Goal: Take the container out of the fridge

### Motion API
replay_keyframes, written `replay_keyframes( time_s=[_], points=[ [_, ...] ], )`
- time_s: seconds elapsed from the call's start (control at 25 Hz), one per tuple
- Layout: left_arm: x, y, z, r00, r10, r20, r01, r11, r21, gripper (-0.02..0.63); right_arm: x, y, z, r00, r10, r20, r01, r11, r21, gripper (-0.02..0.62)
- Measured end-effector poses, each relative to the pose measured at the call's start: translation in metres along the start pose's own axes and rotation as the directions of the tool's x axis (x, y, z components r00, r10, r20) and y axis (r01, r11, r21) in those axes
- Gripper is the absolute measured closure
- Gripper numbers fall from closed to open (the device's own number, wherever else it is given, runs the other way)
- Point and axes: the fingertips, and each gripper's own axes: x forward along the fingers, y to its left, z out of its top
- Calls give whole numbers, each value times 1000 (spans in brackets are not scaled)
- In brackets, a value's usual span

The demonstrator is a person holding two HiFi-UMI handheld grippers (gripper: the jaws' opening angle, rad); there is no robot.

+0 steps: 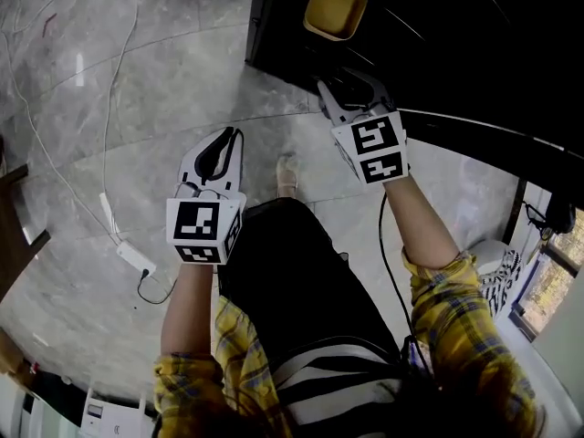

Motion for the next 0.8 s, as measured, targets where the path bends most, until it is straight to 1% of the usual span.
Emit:
replay_keyframes(
  time_s=[0.32, 0.48, 0.8],
  points=[
    [32, 9, -4, 1000, 0, -3, 0, 1000, 9, 566, 38, -25, -1, 999, -33, 2, 34, 998, -47, 471],
    [49, 11, -6, 1000, -10, -1, 10, 1000, 18, 566, 54, -36, -1, 999, -51, 4, 51, 995, -89, 471],
    [76, 21, -7, 1000, -13, 7, 13, 1000, -2, 566, 84, -50, 0, 998, -70, -7, 68, 986, -150, 460]
  ],
)
